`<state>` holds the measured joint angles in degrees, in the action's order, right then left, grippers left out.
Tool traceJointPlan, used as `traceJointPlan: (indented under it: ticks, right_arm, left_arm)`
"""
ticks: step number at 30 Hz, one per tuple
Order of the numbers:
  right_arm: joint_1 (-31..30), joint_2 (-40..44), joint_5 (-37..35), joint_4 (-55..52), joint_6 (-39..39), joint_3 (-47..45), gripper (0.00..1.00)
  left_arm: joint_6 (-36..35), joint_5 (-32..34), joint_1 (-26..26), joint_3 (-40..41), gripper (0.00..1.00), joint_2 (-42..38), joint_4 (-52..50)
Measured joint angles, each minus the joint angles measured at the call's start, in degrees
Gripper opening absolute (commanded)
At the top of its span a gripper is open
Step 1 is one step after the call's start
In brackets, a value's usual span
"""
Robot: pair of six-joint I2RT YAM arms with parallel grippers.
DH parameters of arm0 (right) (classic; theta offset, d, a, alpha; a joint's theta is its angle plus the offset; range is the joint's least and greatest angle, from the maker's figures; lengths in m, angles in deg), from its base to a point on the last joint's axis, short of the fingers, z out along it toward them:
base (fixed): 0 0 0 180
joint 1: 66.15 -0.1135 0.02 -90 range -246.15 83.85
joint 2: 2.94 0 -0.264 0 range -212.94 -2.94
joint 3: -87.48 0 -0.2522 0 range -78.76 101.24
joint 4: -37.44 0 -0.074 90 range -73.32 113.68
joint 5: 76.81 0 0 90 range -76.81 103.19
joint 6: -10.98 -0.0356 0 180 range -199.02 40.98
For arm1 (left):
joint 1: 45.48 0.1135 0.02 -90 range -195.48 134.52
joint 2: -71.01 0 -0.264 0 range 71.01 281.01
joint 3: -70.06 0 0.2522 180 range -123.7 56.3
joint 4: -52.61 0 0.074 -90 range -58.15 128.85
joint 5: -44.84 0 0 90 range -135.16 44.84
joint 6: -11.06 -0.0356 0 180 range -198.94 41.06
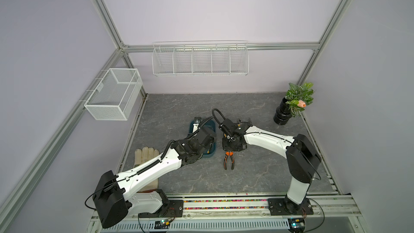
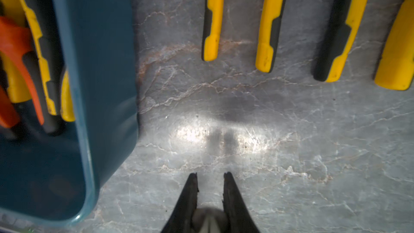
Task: Take the pliers out of the storage box
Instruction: Place the pliers at the center of the board.
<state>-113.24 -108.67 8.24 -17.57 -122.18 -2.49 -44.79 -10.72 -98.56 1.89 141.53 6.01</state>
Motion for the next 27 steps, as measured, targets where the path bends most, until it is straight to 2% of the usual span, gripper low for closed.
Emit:
traceJointPlan:
  ticks: [8, 27]
  right_arm:
    - [0.00, -2.99, -1.46, 0.83, -1.22, 1.01, 0.10]
    - [0.13, -7.19, -1.11, 3.41, -2.32, 0.31, 0.13]
  left_arm:
    - [0.00, 0.00, 0.00, 2.29, 0.61, -2.47, -0.09]
    - [-0.02, -0.02, 0.00, 3.19, 0.61, -2.71, -0.02]
